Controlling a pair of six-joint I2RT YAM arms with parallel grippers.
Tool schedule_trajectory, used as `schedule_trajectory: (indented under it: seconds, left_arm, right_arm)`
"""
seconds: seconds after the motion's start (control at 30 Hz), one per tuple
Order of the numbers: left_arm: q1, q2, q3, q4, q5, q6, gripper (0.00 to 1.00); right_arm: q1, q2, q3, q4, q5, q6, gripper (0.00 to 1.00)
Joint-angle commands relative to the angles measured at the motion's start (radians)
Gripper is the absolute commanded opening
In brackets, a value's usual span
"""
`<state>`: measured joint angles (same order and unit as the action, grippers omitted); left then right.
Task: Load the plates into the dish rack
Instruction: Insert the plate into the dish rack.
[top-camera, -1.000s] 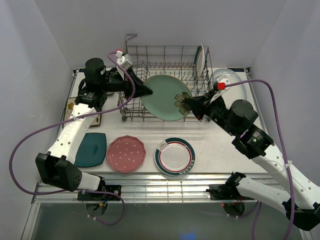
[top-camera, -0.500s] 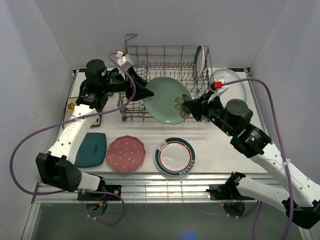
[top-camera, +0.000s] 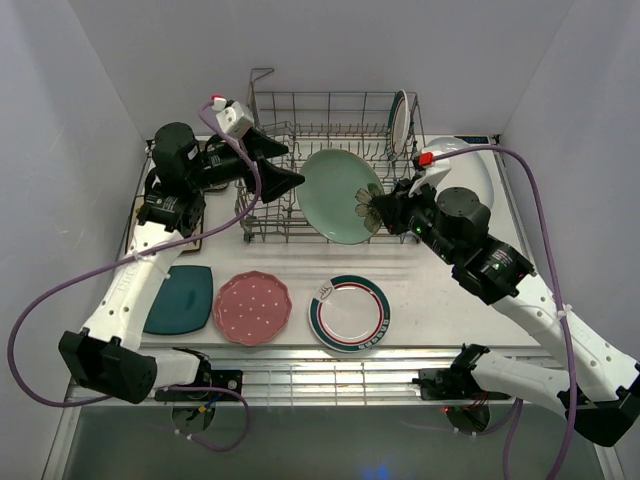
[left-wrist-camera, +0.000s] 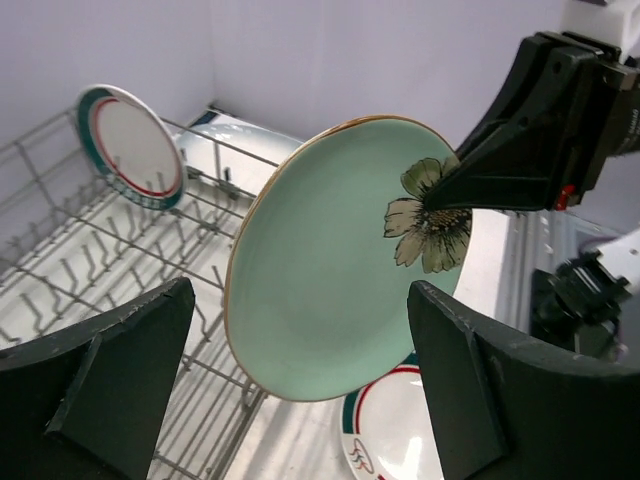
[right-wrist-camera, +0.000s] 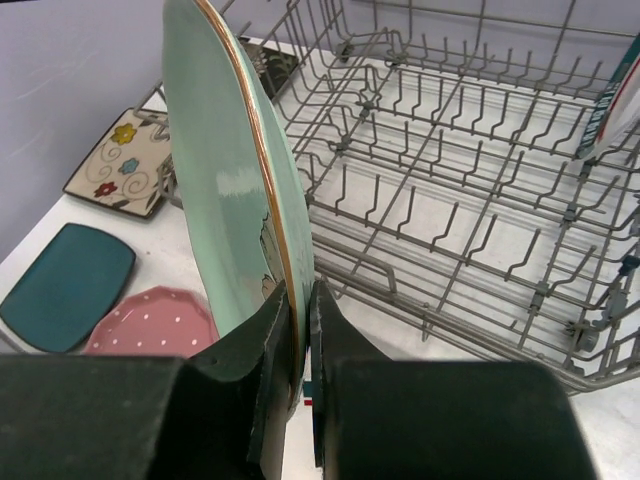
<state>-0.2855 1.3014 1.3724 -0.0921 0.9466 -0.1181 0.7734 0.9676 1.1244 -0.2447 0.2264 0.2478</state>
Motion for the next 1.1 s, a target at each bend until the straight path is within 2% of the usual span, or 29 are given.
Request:
schedule_trajectory:
  seconds: [0.0,0.33,0.6,0.77,1.07]
  left_arm:
    - [-0.003,-0.083,0.027,-0.023,-0.204,0.032,0.98]
    - [-0.004,-0.254,-0.078,-0.031,-0.515,0.113,0.98]
    - [-0.004,-0.427,-0.241,-0.018,-0.673,0.221,0.98]
    - [-0.004,-0.513,-0.352,0.046,-0.830,0.285,0.98]
    - [-0.004,-0.536,-0.473,0.116,-0.968,0.316,0.98]
  right_arm:
    - [-0.003,-0.020,0.107,0.168,0.091,0.008,0.08]
    - [-0.003,0.063,0.190,0.156,0.301,-0.065,0.08]
    - [-0.003,0.184,0.313,0.157,0.456,-0.145,0.08]
    - [-0.005,0.264,0.377,0.159,0.508,-0.200,0.08]
    - [-0.074,0.425,0.524,0.157,0.539,-0.280,0.08]
